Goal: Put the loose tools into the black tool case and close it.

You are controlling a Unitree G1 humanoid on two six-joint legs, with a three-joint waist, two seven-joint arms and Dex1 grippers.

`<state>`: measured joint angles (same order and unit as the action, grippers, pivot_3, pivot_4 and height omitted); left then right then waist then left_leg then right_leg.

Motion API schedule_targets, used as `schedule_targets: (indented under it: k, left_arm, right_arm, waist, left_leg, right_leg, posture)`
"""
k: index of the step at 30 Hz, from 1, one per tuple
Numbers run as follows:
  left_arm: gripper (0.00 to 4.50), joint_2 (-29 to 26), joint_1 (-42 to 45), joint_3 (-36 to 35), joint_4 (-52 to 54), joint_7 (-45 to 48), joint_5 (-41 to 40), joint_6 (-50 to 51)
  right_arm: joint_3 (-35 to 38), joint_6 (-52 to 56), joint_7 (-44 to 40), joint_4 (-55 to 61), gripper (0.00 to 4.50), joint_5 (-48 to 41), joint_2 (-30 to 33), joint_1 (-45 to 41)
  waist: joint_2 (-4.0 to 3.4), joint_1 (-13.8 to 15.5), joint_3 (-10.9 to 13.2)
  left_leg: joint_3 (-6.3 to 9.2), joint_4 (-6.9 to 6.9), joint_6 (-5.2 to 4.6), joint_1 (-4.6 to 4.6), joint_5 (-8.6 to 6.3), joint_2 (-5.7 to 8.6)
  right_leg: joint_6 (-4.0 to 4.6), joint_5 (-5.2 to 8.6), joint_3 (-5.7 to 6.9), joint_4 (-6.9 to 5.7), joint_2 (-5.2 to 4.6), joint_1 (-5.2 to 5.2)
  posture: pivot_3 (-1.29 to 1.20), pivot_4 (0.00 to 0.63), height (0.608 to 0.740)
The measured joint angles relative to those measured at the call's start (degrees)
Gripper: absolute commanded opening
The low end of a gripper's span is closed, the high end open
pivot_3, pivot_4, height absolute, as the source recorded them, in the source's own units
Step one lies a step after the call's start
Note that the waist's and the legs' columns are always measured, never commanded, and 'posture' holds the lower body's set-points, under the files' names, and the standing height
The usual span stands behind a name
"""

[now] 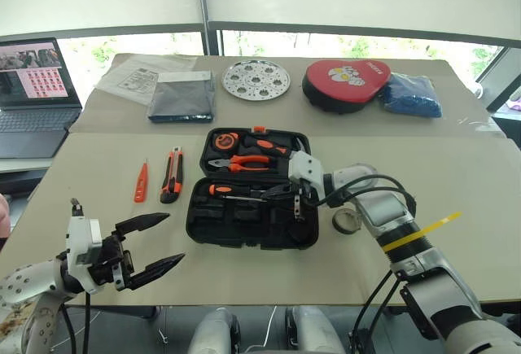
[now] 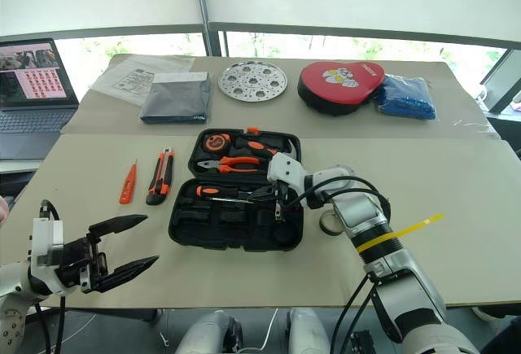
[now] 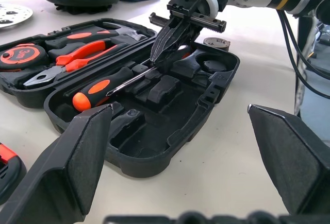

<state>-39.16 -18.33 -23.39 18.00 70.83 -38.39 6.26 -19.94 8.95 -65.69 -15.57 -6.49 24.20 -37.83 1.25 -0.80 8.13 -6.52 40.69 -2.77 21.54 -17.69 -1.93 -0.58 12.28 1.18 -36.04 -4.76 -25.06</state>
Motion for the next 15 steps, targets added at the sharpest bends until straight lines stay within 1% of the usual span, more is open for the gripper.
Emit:
schedule_targets:
  k: [5, 7, 9, 12, 14, 15]
  left_arm:
    - [4.50, -0.15, -0.64, -0.55, 0.01, -0.96, 0.05, 0.23]
    - [4.50, -0.21, -1.84, -2.06, 0.04, -2.75, -0.06, 1.68]
    - [4.50, 0.16, -3.15, -4.32, 0.07, -4.38, -0.48, 2.38]
    - [4.50, 2.31, -6.16, -9.29, 0.09, -8.14, -1.61, 2.90]
    - [4.50, 3.48, -9.01, -13.40, -0.16, -12.74, -1.79, 4.44]
    - [4.50, 3.79, -9.72, -14.62, -0.52, -14.52, -1.28, 4.90]
  right_arm:
    - [-0.49, -2.06, 0.28, -0.48, 0.04, 1.28, -0.13, 0.10]
    - [0.84, -0.07, 0.51, 1.24, 0.04, -0.48, -0.70, 1.49]
    - [3.43, 3.64, 0.36, 4.03, 0.04, -4.58, -1.13, 3.48]
    - [10.20, 7.30, 0.72, 9.66, 0.82, -11.52, 0.15, 5.61]
    - [15.31, 7.67, 0.76, 13.60, 1.55, -14.44, 3.84, 7.82]
    - [16.77, 7.65, 0.83, 14.29, 1.87, -15.04, 4.70, 8.74]
  waist:
    - [0.02, -0.01, -0.02]
    - [0.02, -0.02, -0.02]
    - [0.02, -0.01, -0.01]
    - [-0.01, 0.00, 0.01]
    - [0.01, 0.14, -0.01]
    - [0.02, 0.15, -0.01]
  left_leg:
    - [0.00, -0.02, -0.01, -0.20, -0.02, -0.02]
    - [-0.01, -0.03, -0.01, -0.19, -0.02, -0.03]
    - [-0.01, -0.04, 0.00, -0.09, -0.02, -0.04]
    - [0.00, -0.05, -0.02, 0.04, -0.04, -0.02]
    - [0.01, -0.07, -0.26, 0.03, -0.23, -0.01]
    - [0.02, -0.09, -0.30, 0.01, -0.25, -0.01]
  right_leg:
    - [0.01, 0.01, -0.03, 0.00, 0.00, 0.15]
    - [0.01, 0.00, -0.06, -0.02, 0.00, 0.12]
    - [0.01, 0.00, -0.08, -0.03, -0.02, 0.01]
    - [0.00, 0.00, -0.07, 0.00, -0.12, -0.10]
    - [0.00, 0.00, -0.01, 0.11, -0.18, -0.04]
    - [0.00, 0.00, 0.00, 0.13, -0.19, -0.02]
  posture:
    - [0.00, 0.150, 0.740]
    - [0.00, 0.150, 0.740]
    - [0.00, 0.150, 0.740]
    - [0.00, 0.150, 0.740]
    - [0.00, 0.150, 0.740]
    - [0.00, 0.150, 0.740]
